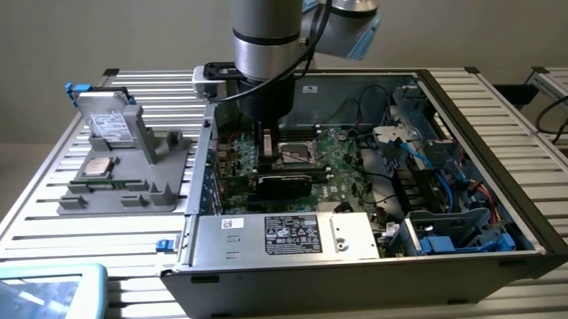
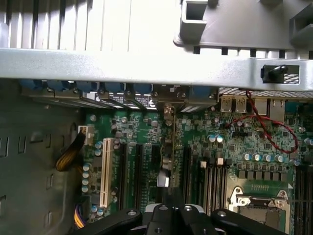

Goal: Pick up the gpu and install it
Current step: 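Press down on the gpu until it lock into place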

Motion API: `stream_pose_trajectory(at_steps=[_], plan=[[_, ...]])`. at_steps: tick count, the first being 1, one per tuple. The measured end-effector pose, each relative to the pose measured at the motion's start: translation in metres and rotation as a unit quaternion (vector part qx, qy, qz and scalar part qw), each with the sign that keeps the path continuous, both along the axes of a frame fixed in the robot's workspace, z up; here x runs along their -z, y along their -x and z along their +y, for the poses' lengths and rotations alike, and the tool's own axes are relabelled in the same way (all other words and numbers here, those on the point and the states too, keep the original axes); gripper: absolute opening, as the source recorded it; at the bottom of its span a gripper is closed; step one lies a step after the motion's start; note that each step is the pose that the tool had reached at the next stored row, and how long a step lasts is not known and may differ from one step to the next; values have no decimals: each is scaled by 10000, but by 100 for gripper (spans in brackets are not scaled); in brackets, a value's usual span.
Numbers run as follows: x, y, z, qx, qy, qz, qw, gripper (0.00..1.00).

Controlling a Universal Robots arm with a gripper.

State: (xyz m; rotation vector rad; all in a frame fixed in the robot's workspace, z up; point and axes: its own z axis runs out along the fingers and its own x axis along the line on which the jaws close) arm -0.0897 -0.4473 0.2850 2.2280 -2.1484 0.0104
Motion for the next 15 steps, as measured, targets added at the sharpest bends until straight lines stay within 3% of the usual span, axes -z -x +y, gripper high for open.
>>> stream_pose_trajectory(at_steps=[4,15], plan=[[65,34,1,0,13,-5,10000,11],[162,124,35,0,17,-92,10000,11]])
